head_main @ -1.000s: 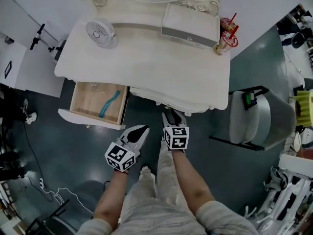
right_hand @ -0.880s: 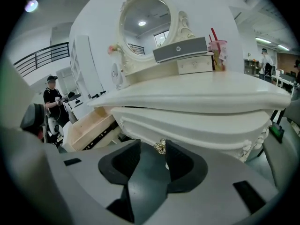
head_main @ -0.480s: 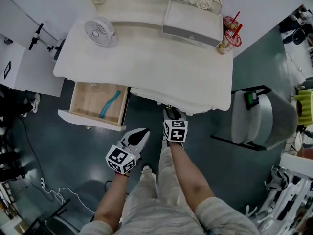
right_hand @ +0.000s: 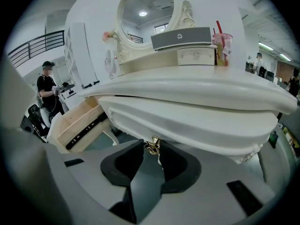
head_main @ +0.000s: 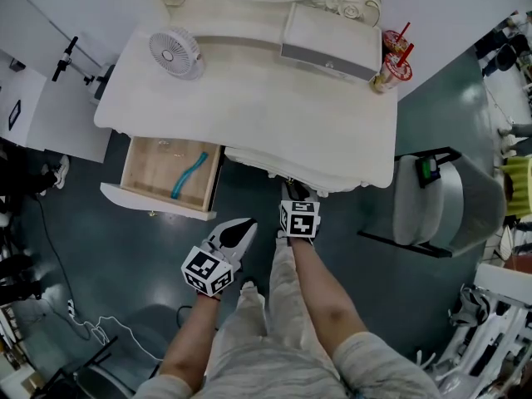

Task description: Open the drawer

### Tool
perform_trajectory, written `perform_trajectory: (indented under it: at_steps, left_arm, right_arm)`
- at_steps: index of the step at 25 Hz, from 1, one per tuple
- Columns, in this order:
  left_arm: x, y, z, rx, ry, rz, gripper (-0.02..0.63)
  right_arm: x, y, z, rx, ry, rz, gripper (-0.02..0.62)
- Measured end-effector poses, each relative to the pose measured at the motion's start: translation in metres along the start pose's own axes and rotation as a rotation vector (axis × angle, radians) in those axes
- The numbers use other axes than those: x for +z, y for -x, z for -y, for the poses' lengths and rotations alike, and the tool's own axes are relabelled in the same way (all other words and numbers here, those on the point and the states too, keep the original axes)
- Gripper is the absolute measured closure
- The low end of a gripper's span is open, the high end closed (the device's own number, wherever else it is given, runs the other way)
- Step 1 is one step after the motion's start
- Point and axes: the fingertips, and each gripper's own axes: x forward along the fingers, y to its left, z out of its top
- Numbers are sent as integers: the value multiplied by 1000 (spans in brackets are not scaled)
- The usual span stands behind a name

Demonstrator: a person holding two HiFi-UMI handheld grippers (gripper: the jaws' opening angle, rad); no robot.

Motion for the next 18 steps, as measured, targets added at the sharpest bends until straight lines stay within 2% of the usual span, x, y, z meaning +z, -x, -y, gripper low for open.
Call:
perform_trajectory:
  at_steps: [18]
  left_arm:
    - [3,15,11,18,4,18,591]
  right_arm:
    - [-15,13,-8,9,-17,-29,497]
